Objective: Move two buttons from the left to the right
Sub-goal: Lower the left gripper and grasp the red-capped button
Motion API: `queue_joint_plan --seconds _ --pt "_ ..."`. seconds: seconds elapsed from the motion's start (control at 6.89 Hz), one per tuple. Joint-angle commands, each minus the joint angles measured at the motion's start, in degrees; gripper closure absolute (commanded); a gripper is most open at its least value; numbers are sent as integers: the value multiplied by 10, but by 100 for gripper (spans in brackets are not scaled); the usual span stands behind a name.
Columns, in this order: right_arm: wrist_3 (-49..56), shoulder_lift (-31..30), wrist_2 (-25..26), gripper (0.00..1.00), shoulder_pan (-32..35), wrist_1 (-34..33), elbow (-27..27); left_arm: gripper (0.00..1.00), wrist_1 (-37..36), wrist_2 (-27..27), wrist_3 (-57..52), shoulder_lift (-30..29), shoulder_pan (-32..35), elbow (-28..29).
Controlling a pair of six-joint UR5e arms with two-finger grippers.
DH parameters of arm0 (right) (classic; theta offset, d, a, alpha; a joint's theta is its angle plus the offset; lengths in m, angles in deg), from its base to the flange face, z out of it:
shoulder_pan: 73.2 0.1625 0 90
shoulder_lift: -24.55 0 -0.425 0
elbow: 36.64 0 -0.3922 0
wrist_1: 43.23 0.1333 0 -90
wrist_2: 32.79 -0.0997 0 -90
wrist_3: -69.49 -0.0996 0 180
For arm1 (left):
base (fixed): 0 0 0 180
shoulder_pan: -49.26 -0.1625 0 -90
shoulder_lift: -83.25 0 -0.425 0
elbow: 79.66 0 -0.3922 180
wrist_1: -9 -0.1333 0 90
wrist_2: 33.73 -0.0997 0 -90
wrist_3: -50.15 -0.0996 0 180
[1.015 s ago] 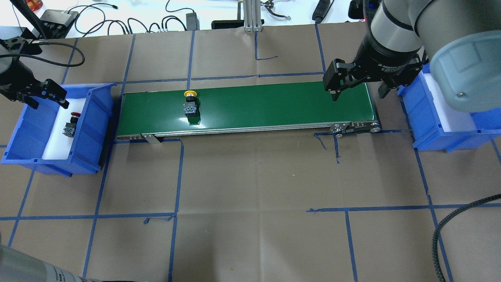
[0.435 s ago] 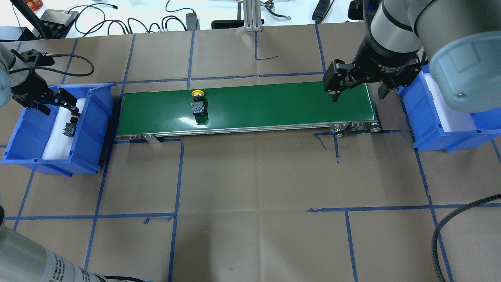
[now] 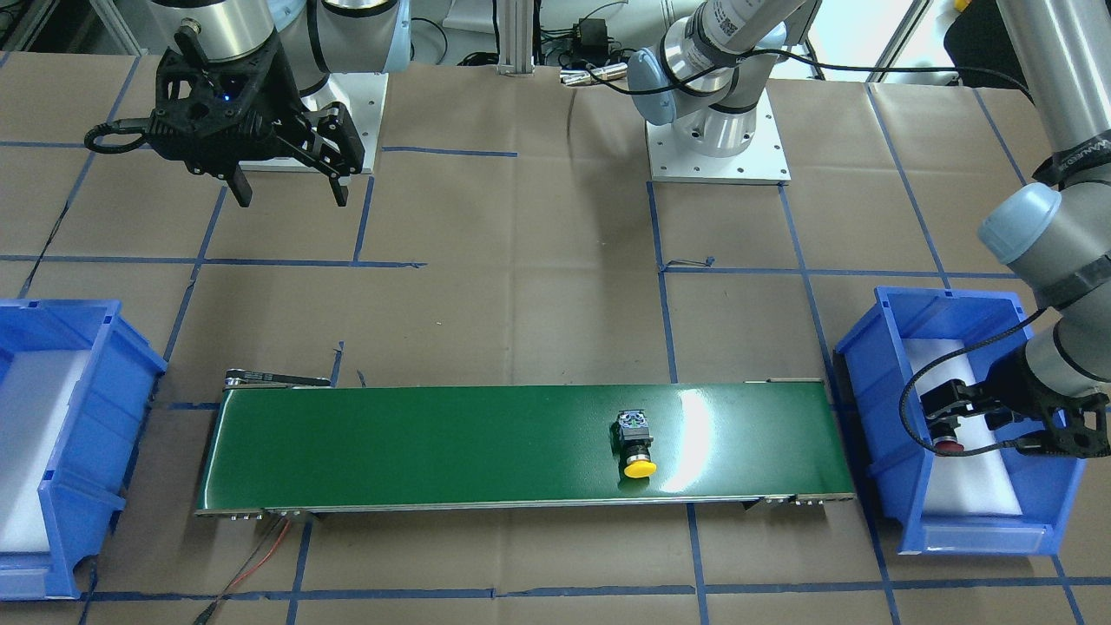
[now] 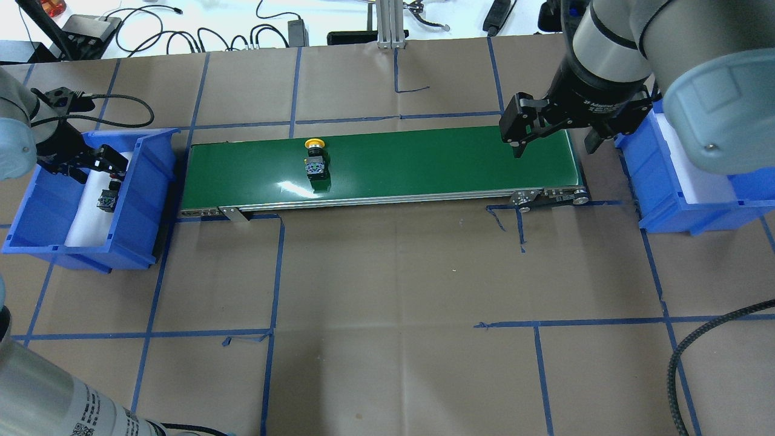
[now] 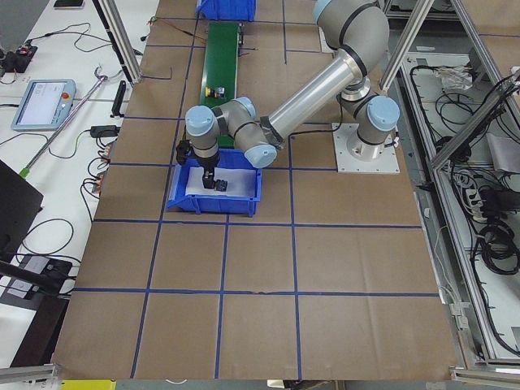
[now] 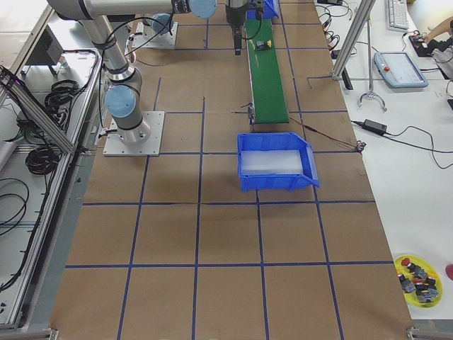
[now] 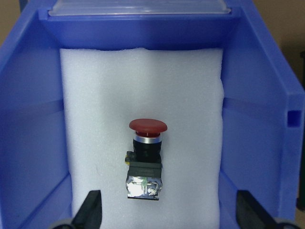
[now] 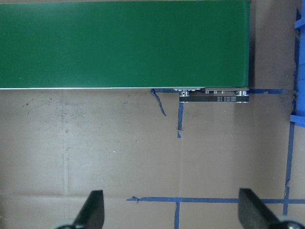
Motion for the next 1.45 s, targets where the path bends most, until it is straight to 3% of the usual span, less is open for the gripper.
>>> queue_joint_plan --seconds 0.0,0.29,0.44,0.58,0.73,0.87,1.02,1.31 --pt "0 -1 0 0 0 0 0 1 -34 -1 0 -7 -1 -22" --pt "1 0 0 0 0 0 0 3 -40 -3 0 -18 -1 -22" --pt "0 0 0 0 0 0 0 17 -40 -3 0 -18 -1 -21" --pt "0 0 0 0 0 0 0 40 -40 -4 -2 -18 1 -21" --pt "0 0 0 0 0 -1 0 70 -40 -5 -4 -18 1 -20" --pt "0 0 0 0 0 -1 0 87 -40 -6 -4 -18 1 -14" --pt "0 0 0 0 0 -1 0 97 -40 -6 -7 -17 1 -7" --pt "0 0 0 0 0 -1 0 99 -22 -6 -10 3 4 17"
